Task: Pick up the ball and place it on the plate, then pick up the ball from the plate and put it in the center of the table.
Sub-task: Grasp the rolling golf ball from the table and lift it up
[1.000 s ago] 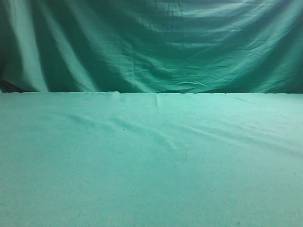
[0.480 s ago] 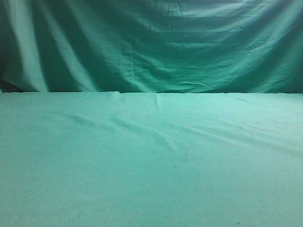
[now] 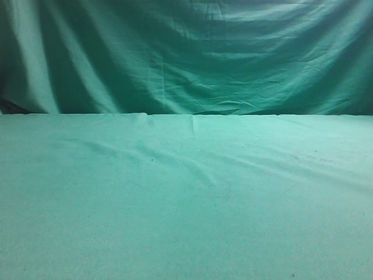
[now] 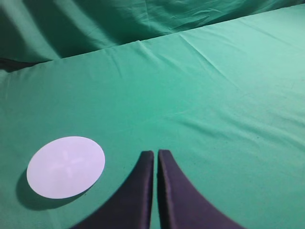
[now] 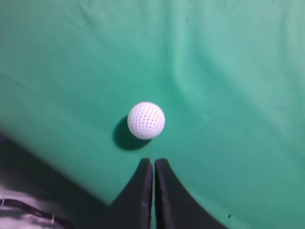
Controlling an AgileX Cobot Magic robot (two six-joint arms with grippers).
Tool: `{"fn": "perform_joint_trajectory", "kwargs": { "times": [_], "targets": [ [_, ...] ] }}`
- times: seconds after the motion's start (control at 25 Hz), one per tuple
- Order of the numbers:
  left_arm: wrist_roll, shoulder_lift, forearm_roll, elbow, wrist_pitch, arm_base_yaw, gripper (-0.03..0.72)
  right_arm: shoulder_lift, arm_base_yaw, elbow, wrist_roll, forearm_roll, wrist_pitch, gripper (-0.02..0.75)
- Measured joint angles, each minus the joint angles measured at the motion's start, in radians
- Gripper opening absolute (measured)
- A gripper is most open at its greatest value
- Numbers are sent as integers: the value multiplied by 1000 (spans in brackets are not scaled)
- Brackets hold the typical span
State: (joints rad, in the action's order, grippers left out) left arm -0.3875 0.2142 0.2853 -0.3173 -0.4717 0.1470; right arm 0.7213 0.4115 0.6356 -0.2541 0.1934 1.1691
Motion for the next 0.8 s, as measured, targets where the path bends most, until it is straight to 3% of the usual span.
{"fn": "perform_joint_trajectory", "kwargs": {
  "times": [0.72,0.76,0.8],
  "targets": [
    [0,0,-19,0,2,0,0,341,274,2,102,-121,-151,0],
    [0,0,-21,0,2,0,0,357,278,2,102,-123,-151,48],
    [0,0,-21,0,2,0,0,371,278,2,102,-124,-153,48]
  ]
}}
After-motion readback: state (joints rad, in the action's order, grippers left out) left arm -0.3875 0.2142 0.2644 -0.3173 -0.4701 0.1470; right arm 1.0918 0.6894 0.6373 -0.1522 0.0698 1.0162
